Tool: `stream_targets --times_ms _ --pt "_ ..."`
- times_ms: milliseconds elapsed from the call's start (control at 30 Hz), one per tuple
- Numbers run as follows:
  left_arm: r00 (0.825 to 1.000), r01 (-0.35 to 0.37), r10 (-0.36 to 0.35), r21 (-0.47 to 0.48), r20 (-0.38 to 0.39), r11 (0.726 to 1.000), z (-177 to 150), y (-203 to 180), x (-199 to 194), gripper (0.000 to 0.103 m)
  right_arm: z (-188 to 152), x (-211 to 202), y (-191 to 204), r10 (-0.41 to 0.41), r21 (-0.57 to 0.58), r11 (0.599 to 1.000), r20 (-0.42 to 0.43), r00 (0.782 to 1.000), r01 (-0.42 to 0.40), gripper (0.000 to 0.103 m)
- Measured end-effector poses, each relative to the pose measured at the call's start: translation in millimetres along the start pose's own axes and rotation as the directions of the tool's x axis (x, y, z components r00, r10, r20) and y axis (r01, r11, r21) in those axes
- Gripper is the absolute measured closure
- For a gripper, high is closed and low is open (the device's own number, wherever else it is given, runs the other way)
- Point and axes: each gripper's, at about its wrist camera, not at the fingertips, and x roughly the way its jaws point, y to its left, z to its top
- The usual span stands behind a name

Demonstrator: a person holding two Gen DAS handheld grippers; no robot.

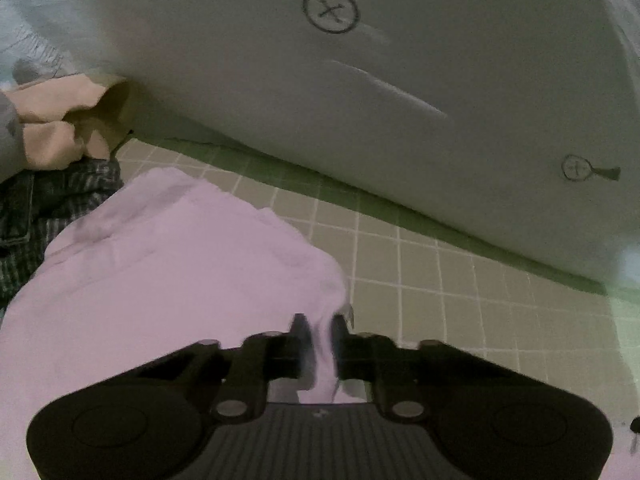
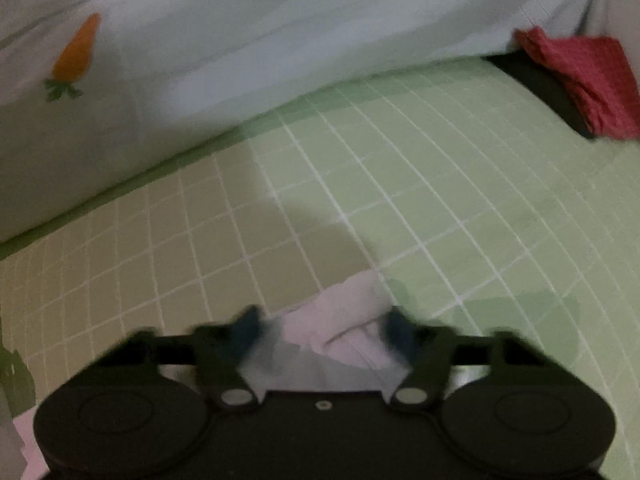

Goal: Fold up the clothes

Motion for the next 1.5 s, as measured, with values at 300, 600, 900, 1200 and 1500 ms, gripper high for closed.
stream_targets --times_ms 300,600,900,1200,1500 --pt "0.984 -0.045 0.046 -0.012 0.172 0.999 29 8 -55 0.1 32 -37 -5 -0.021 -0.034 0.999 0.272 0.962 0.032 0.09" --pt "0.919 -0.056 0.114 -0.161 0.377 0.985 34 44 -167 0.101 80 -117 -82 -0.201 0.141 0.979 0.551 0.81 0.146 0.09" --pt "0.953 -0.17 0.227 -0.265 0.201 0.949 -82 88 -193 0.101 -1 -95 -142 -0.283 0.139 0.958 0.369 0.885 0.249 0.09" --pt "0.947 -0.244 0.298 -0.334 0.12 0.91 -157 116 -228 0.101 -51 -119 -185 -0.306 0.18 0.949 0.324 0.895 0.259 0.09" --pt "0.967 -0.216 0.251 -0.379 0.043 0.9 -204 132 -235 0.064 -100 -108 -200 -0.213 0.26 0.95 0.143 0.967 0.17 0.086"
